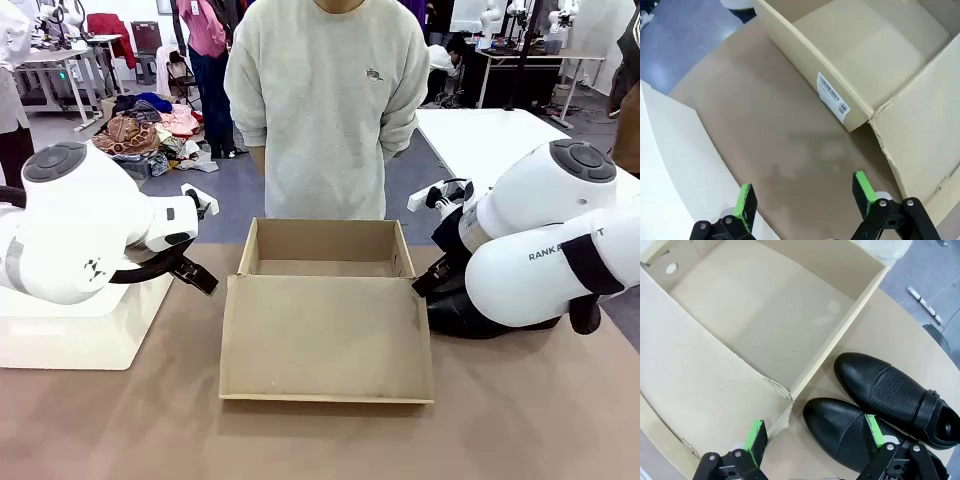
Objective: Pack the shoes into the box.
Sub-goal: Place one shoe of the Shoes into the Shoes Box.
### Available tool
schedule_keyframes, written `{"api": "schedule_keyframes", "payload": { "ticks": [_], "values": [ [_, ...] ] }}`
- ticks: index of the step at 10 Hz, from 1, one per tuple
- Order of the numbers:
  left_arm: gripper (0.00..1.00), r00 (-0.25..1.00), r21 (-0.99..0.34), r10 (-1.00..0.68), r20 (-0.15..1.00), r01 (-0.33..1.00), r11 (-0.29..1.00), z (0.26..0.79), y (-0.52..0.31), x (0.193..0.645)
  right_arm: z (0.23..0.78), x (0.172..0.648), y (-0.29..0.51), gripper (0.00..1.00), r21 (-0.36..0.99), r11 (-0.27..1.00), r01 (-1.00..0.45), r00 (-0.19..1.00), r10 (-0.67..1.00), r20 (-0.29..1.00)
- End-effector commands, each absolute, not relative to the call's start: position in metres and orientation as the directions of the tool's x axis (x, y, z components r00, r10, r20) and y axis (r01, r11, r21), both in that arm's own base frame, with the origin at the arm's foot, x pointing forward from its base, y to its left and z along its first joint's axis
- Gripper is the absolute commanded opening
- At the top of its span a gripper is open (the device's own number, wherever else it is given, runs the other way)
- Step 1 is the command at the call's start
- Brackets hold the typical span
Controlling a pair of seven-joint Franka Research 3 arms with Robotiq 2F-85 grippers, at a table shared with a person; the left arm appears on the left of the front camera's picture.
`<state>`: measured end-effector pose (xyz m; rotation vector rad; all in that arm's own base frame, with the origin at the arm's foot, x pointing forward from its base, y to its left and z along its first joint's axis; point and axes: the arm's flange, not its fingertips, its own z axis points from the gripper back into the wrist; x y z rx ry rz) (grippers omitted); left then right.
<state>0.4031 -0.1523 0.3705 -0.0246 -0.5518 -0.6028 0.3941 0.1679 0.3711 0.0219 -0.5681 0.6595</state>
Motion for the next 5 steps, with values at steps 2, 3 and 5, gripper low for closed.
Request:
{"api": "schedule_keyframes", "payload": {
  "ticks": [2,3,5],
  "values": [
    [1.0,0.684,0.135,-0.532,0.499,0.544,0.828,0.3705,-0.1524,0.4031,0.3712,0.3941,0.1679,1.0,-0.157,0.796,-0.585,0.644,0.573,0.506],
    [1.0,0.684,0.135,-0.532,0.499,0.544,0.828,0.3705,-0.1524,0.4031,0.3712,0.3941,0.1679,1.0,-0.157,0.796,-0.585,0.644,0.573,0.506],
    [1.0,0.684,0.135,-0.532,0.499,0.544,0.828,0.3705,-0.1524,0.4031,0.3712,0.3941,0.1679,1.0,-0.157,0.796,-0.585,0.644,0.573,0.506]
  ]
}}
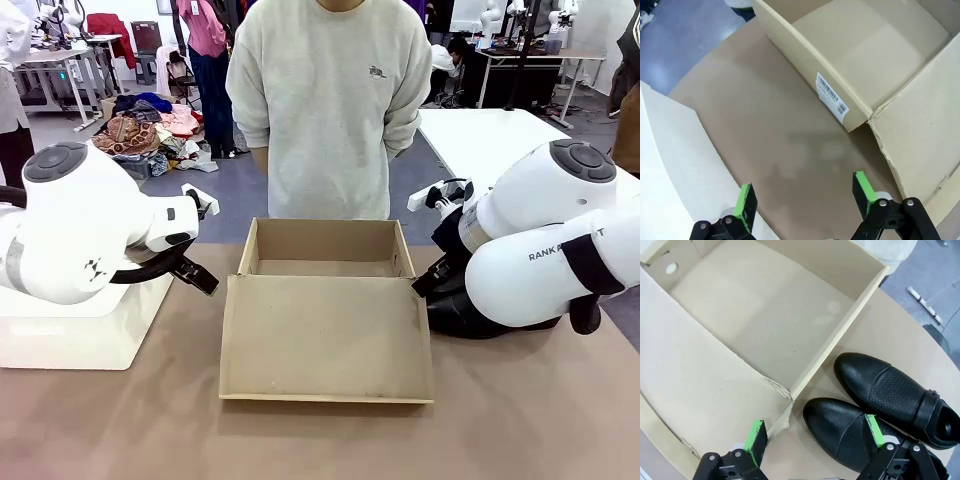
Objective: Pack the shoes into the box.
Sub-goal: Place one shoe of the Shoes into the Shoes Box.
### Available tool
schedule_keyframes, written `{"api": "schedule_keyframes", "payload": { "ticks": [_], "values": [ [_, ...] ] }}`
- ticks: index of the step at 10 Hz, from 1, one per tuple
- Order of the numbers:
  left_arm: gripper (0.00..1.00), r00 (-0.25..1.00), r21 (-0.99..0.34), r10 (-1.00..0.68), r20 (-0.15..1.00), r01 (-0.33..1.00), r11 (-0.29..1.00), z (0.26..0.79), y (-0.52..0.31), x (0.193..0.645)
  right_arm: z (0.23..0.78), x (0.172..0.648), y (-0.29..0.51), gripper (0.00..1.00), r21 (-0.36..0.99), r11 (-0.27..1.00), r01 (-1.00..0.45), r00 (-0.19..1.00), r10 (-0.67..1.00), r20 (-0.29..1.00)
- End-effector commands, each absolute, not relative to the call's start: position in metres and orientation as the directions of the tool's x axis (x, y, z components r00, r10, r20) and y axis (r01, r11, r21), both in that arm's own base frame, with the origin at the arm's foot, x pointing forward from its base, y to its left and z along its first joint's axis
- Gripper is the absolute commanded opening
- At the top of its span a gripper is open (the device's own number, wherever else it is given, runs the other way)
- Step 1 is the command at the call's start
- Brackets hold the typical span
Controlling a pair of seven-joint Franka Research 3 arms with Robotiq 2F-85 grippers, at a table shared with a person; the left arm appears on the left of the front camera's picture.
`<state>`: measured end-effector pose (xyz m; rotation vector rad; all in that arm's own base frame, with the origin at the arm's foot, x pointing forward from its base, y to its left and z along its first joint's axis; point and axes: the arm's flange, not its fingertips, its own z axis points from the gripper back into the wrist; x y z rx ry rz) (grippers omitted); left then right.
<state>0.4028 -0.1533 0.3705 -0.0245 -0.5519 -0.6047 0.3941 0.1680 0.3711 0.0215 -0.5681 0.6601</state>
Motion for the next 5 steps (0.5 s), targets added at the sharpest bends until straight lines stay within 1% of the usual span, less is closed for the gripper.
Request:
{"api": "schedule_keyframes", "payload": {
  "ticks": [1,5],
  "values": [
    [1.0,0.684,0.135,-0.532,0.499,0.544,0.828,0.3705,-0.1524,0.4031,0.3712,0.3941,0.1679,1.0,-0.157,0.796,-0.585,0.644,0.573,0.506],
    [1.0,0.684,0.135,-0.532,0.499,0.544,0.828,0.3705,-0.1524,0.4031,0.3712,0.3941,0.1679,1.0,-0.157,0.796,-0.585,0.644,0.573,0.506]
  ]
}}
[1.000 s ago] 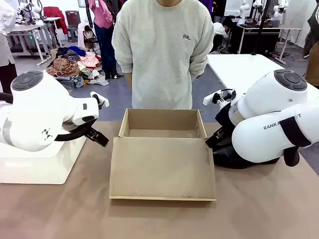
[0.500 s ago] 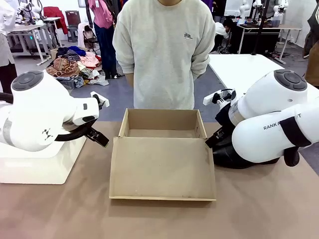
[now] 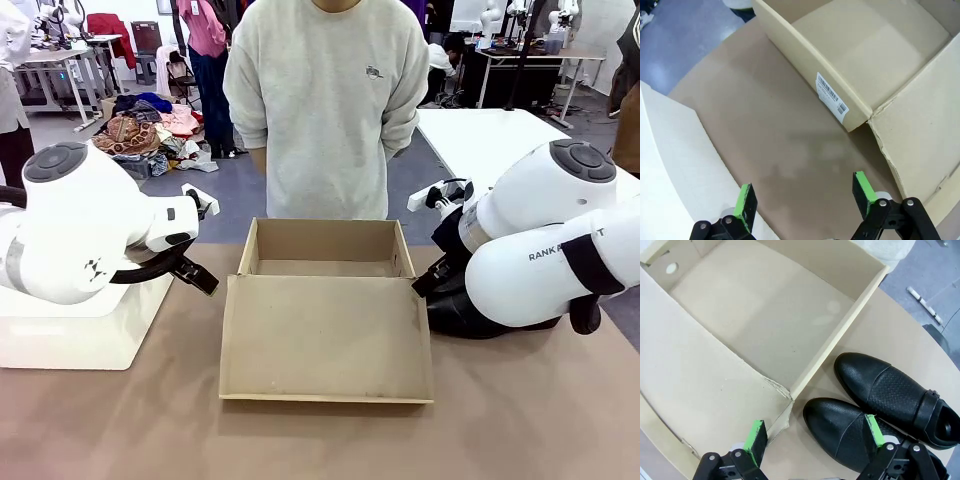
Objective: Pack the shoes into the box.
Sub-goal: Place one shoe of the Shoes into the Shoes Box.
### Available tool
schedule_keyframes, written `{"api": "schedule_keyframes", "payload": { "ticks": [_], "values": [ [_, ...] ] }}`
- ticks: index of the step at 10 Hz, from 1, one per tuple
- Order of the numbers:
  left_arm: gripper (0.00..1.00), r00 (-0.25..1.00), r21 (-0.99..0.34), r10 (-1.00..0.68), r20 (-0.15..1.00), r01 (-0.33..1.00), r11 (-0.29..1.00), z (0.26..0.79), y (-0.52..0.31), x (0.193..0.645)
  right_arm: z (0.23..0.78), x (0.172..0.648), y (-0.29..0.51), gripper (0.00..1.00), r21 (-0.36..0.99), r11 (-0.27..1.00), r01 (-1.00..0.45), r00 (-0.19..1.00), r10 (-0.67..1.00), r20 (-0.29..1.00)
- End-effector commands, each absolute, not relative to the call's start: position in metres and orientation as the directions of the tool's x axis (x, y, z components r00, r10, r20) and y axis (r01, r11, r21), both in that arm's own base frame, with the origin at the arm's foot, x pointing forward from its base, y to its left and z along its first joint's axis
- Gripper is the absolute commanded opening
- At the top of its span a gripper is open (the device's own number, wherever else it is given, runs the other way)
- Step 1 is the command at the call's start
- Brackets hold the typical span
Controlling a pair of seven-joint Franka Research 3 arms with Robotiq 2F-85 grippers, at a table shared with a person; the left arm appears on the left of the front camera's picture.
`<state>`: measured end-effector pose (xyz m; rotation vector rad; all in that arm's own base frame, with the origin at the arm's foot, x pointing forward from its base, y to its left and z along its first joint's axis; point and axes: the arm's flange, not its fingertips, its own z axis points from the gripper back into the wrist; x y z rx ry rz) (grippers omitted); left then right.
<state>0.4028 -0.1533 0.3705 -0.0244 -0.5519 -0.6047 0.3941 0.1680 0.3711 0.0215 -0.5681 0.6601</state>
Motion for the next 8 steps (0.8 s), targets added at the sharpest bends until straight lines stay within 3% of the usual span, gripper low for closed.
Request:
{"api": "schedule_keyframes", "payload": {
  "ticks": [1,3,8],
  "values": [
    [1.0,0.684,0.135,-0.532,0.499,0.544,0.828,0.37,-0.152,0.403,0.371,0.394,0.168,1.0,-0.157,0.796,-0.585,0.644,0.573,0.506],
    [1.0,0.683,0.136,-0.533,0.499,0.546,0.827,0.37,-0.153,0.403,0.371,0.394,0.168,1.0,-0.157,0.795,-0.585,0.644,0.574,0.506],
    [1.0,0.634,0.244,-0.567,0.527,0.526,0.815,0.435,-0.159,0.377,0.431,0.384,0.165,1.0,-0.151,0.767,-0.624,0.595,0.591,0.545]
  ]
}}
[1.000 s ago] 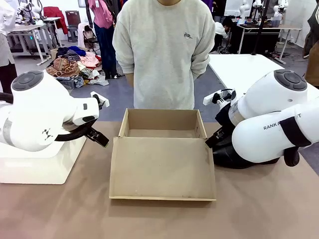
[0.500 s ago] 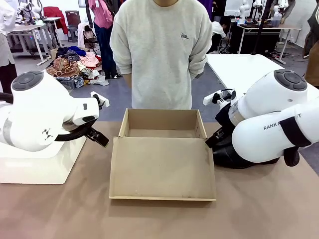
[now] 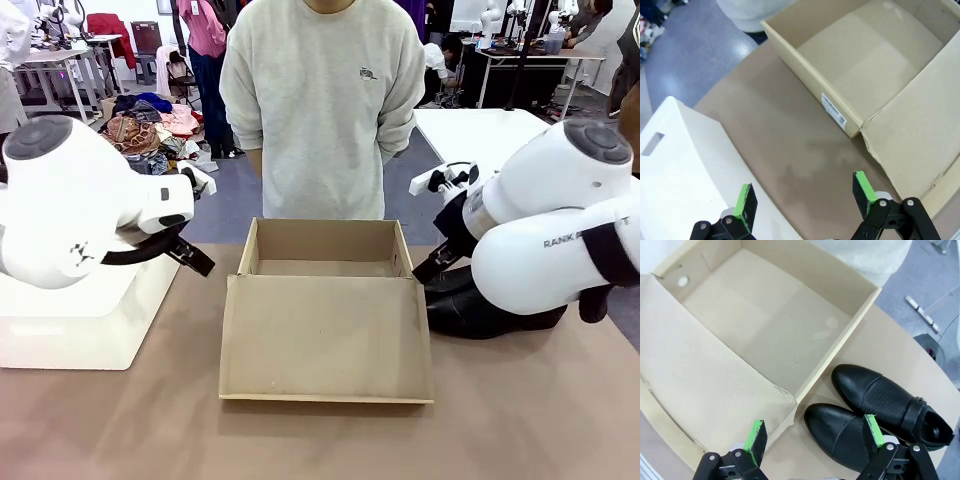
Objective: Pack the shoes into the box.
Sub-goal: Place one shoe of the Shoes into the Shoes Box.
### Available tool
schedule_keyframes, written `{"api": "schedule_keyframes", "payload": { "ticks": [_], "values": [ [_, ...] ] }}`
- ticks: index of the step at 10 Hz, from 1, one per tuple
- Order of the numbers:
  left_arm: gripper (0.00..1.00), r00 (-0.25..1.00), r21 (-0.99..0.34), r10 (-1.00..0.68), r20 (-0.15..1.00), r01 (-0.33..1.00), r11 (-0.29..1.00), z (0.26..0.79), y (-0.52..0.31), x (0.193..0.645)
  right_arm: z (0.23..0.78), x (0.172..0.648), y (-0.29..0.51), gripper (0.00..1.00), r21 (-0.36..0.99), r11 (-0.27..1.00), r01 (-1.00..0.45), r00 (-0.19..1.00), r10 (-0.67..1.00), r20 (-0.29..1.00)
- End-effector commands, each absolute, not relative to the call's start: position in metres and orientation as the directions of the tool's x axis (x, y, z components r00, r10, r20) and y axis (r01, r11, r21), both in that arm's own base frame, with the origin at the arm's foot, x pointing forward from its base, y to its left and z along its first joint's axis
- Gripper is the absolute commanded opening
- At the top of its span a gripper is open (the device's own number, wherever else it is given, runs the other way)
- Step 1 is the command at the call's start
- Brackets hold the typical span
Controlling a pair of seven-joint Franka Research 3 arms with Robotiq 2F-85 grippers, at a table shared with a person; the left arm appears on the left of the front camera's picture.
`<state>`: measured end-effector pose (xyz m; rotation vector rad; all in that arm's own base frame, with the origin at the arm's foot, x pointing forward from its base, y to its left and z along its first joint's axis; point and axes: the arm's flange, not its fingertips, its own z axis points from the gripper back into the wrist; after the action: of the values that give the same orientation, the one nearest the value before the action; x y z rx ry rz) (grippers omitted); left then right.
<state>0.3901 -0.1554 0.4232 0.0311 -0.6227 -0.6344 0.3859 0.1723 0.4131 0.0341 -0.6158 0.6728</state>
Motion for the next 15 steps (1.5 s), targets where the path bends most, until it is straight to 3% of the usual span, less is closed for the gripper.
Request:
{"api": "schedule_keyframes", "payload": {
  "ticks": [1,9,13,15],
  "values": [
    [1.0,0.616,0.261,-0.578,0.535,0.53,0.807,0.448,-0.158,0.372,0.444,0.38,0.163,1.0,-0.169,0.764,-0.623,0.583,0.597,0.551],
    [1.0,0.478,0.35,-0.653,0.588,0.577,0.738,0.54,-0.149,0.34,0.521,0.343,0.137,1.0,-0.221,0.694,-0.685,0.449,0.641,0.622],
    [1.0,0.248,0.332,-0.755,0.607,0.784,0.525,0.581,-0.119,0.344,0.556,0.343,0.108,1.0,-0.18,0.543,-0.82,0.291,0.666,0.687],
    [1.0,0.173,0.333,-0.764,0.621,0.825,0.458,0.589,-0.108,0.339,0.568,0.344,0.098,1.0,-0.174,0.487,-0.856,0.236,0.666,0.707]
  ]
}}
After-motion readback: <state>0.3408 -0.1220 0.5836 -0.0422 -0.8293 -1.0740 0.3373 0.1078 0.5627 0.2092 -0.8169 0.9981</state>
